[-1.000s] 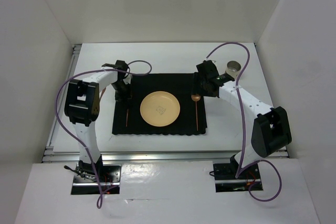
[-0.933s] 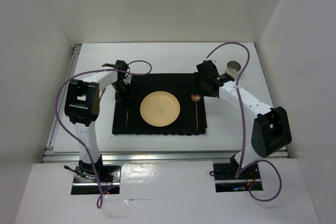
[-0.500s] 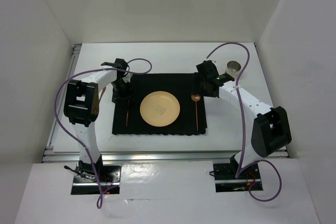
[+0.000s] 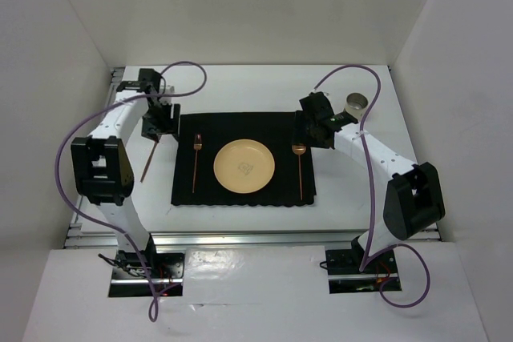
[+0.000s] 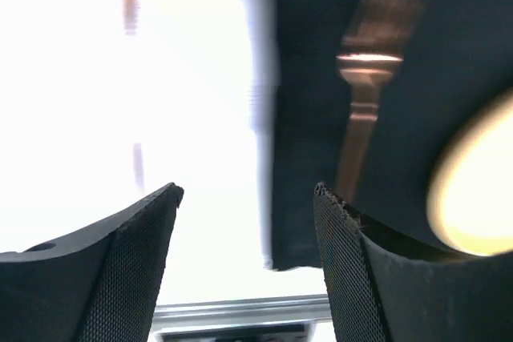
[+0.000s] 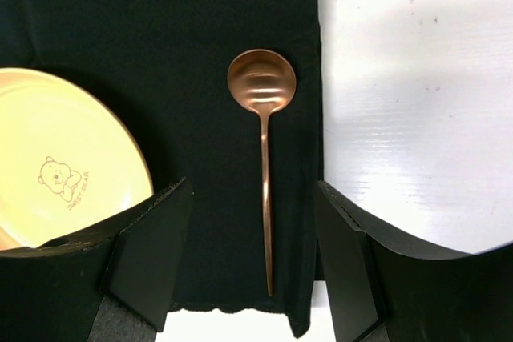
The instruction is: Set the dinner table for one person
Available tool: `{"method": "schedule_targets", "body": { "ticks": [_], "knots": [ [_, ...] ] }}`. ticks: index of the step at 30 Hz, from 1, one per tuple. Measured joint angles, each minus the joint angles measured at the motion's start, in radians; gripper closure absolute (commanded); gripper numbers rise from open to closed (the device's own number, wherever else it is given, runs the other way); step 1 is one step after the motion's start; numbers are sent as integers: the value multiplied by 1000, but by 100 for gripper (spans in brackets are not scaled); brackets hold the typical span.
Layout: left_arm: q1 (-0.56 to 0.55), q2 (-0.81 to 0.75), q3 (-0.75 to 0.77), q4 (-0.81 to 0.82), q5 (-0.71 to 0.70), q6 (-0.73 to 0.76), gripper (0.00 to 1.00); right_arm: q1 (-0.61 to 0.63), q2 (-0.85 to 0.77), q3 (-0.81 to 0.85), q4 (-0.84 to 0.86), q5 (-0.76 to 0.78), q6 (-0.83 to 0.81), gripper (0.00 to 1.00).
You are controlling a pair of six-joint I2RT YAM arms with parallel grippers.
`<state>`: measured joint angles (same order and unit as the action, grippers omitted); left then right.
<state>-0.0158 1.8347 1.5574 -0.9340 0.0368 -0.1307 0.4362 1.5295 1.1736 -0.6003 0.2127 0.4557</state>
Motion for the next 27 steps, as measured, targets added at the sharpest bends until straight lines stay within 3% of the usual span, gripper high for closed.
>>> {"method": "schedule_targets", "body": {
  "ticks": [5,8,16,18,20,21,24,25,27],
  "knots": [
    [129,100,31,-38,-82,113,23,0,1,0,4,-29,-3,30],
    [125,181,25,-59,-153,202,23,0,3,0,10,-50,-5,30],
    [137,288,22,-66,-248,237,23,0,24,-4,17,-75,-5,30],
    [139,293,26,-70,-252,237,29,0,24,-5,17,-77,-6,30],
    [140,294,26,-72,-248,238,39,0,24,-8,19,-77,-6,30],
    [141,296,26,-72,-243,239,55,0,23,-10,19,-77,-7,30],
    [145,304,23,-84,-196,257,78,0,23,-22,23,-74,-7,30],
    [147,308,23,-95,-177,258,95,0,23,-24,22,-74,-7,30],
    [158,317,30,-125,-134,258,100,0,23,-24,22,-73,-7,30]
  ]
}}
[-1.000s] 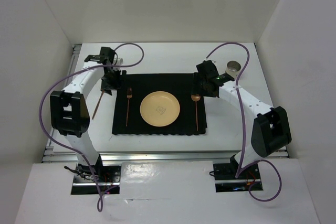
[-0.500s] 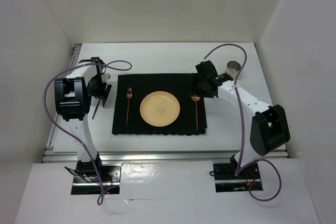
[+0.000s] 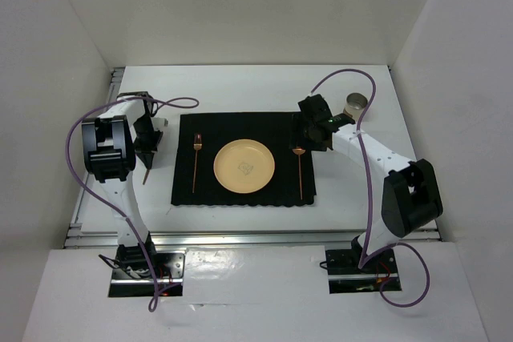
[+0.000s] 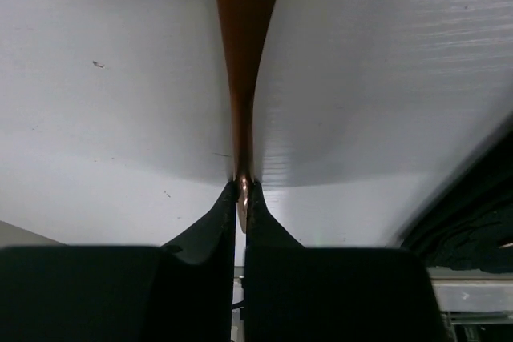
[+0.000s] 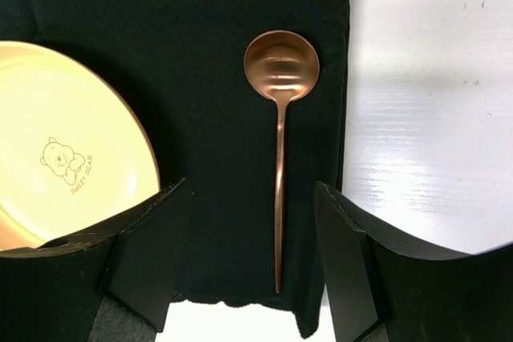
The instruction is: Set the dinner table for one person
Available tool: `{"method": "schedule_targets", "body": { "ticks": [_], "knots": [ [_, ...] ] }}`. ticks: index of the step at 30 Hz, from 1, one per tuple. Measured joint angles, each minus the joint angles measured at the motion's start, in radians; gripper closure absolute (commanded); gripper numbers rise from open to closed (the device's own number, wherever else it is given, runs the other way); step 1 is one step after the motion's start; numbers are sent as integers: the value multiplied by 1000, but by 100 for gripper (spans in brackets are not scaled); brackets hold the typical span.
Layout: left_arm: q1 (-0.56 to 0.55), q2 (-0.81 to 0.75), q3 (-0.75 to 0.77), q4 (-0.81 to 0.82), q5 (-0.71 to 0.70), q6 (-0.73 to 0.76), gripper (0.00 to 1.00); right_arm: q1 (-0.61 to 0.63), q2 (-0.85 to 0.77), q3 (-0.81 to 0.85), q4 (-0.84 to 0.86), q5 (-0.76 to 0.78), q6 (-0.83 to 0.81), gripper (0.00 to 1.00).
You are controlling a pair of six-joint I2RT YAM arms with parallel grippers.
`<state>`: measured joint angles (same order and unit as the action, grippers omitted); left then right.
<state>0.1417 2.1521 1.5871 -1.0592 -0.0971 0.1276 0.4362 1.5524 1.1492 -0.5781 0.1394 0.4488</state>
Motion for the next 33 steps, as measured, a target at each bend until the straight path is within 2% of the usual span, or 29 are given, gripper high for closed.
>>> {"method": "schedule_targets", "body": {
  "ticks": [9,14,19,25,28,33],
  "knots": [
    [53,6,12,-23,117,-6,100,5,-14,0,0,-19,-10,30],
    [109,-16,5,3,303,-24,100,39,-30,-1,10,-108,-67,28],
    [141,-121,-30,36,449,-29,100,116,-56,-34,93,-206,-105,28],
    [140,-246,-39,49,605,-29,100,237,-78,-94,325,-350,-102,25],
    [137,-291,-39,50,692,-30,100,299,-54,-94,492,-431,-91,18],
    [113,-354,-39,57,820,-50,100,359,126,30,709,-579,-59,16]
  ]
}}
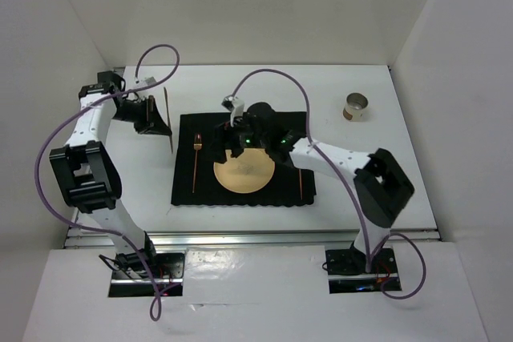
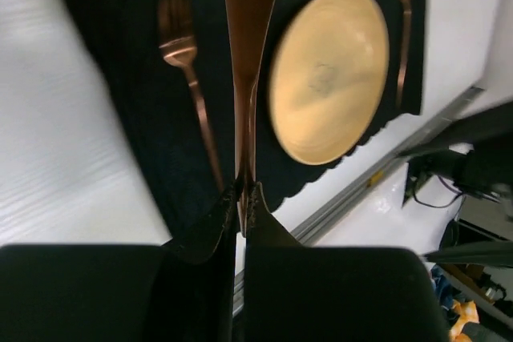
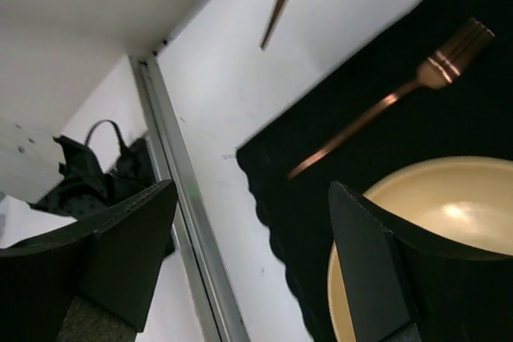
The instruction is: Set the dinner table for one person
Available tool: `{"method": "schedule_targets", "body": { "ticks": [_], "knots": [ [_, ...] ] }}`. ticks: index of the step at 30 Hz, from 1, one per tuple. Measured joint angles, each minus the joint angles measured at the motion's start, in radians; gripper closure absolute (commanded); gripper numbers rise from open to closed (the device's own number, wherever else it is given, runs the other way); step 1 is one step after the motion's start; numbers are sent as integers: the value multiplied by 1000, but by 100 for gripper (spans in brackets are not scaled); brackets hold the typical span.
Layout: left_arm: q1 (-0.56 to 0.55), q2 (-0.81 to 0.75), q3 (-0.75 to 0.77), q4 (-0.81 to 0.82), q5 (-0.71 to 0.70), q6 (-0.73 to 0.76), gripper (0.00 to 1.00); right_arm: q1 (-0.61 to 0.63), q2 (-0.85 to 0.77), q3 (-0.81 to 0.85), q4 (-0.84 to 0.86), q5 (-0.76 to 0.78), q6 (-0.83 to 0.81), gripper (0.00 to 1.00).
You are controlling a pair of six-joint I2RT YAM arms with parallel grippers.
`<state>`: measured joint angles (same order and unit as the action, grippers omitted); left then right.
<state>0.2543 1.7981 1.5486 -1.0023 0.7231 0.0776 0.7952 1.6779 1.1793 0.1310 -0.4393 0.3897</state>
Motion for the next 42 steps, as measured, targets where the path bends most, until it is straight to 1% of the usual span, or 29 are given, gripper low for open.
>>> {"method": "schedule_targets", "body": {
  "ticks": [5,8,11,16,18,21,22,25,26,29,30,31,33,34,35,38,39,41,42],
  "knots": [
    [-55,-97,-11,56,79,-58,100,3,155,81,156,-103,69,19],
    [-81,-187,-50,100,113,-87,100,3,195,83,227,-137,117,21],
    [-89,-245,-82,129,136,-111,100,3,224,92,292,-160,164,22],
    [-93,-261,-135,162,156,-130,100,3,289,121,378,-180,221,24],
    [-93,-261,-155,165,157,-135,100,3,320,140,391,-191,242,24],
    [-93,-261,-167,167,158,-137,100,3,360,175,406,-204,265,26],
    [-93,-261,-168,168,158,-137,100,3,372,185,408,-208,272,32],
    [-93,-261,-169,175,159,-139,100,3,394,213,415,-217,288,39],
    [-93,-262,-172,180,158,-139,100,3,398,218,416,-220,292,44],
    [-93,-265,-181,189,155,-143,100,3,403,227,426,-230,300,51],
    [-93,-266,-182,192,154,-144,100,3,404,229,431,-232,302,60],
    [-93,-267,-186,198,154,-147,100,3,405,229,437,-233,304,65],
    [-93,-272,-195,207,150,-155,100,3,406,229,446,-246,311,78],
    [-93,-272,-197,210,145,-156,100,3,406,229,451,-251,315,92],
    [-93,-272,-198,211,143,-157,100,3,406,229,454,-254,312,99],
    [-93,-274,-201,212,140,-160,100,3,407,229,453,-254,327,100],
    [-93,-275,-201,215,140,-160,98,3,407,229,453,-253,328,100],
    [-93,-275,-201,218,138,-158,87,3,407,229,453,-249,328,100],
    [-93,-276,-201,219,138,-157,73,3,406,228,452,-245,327,100]
  ]
}}
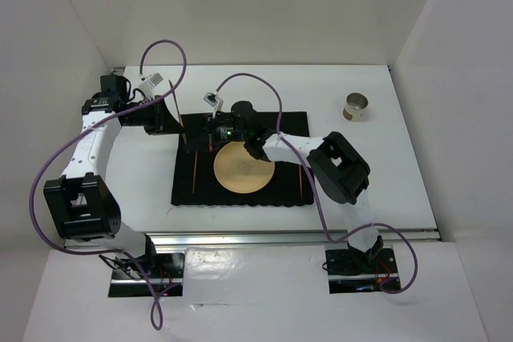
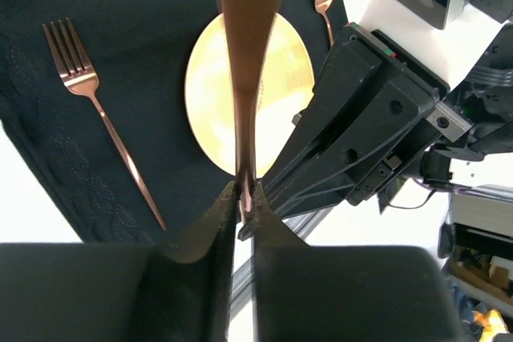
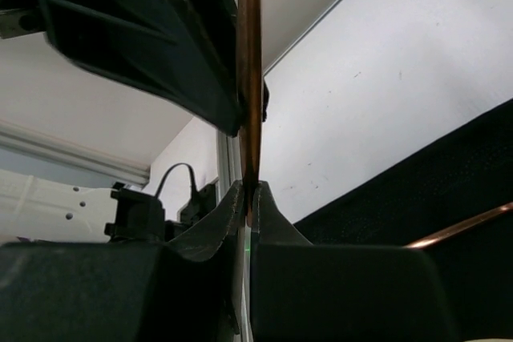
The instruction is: Set the dinner table for one person
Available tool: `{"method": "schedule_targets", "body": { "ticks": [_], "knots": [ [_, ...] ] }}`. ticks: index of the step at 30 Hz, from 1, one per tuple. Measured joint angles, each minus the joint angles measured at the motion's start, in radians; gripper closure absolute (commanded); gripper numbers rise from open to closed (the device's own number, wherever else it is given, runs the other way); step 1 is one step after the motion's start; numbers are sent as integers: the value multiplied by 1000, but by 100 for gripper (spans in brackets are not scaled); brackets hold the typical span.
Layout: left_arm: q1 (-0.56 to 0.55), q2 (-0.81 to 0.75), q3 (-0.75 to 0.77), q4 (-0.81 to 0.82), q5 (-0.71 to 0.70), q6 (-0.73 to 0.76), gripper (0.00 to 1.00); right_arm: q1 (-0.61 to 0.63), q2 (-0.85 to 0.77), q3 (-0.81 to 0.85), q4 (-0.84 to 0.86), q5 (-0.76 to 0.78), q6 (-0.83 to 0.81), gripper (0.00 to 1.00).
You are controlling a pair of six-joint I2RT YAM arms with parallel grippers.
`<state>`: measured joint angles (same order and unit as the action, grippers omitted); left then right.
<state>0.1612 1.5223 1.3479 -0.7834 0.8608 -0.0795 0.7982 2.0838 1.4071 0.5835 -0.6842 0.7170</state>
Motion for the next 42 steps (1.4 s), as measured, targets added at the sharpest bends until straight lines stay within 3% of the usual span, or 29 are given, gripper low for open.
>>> {"method": "schedule_targets", "body": {
  "ticks": [4,6,10,16,20,24,31,42],
  "knots": [
    [0,0,0,-2,-8,0,38,0,-17,-16,-31,45,-12,100],
    [0,0,4,-11,-20,3,34,-1,-41,-29,-83,89,-26,100],
    [7,0,66,-63,-54,8,34,-9,-137,-82,-216,199,-58,100],
    [27,9,184,-95,-253,29,34,-29,-332,-91,-611,517,-157,100],
    [29,46,191,-129,-398,51,35,-40,-443,-96,-901,780,-186,100],
    [29,64,169,-144,-481,56,35,-53,-508,-182,-1099,927,-174,100],
    [29,64,158,-152,-528,58,35,-58,-517,-379,-1289,995,-131,100],
    [29,64,135,-153,-545,58,36,-58,-489,-420,-1270,955,-137,100]
  ]
}}
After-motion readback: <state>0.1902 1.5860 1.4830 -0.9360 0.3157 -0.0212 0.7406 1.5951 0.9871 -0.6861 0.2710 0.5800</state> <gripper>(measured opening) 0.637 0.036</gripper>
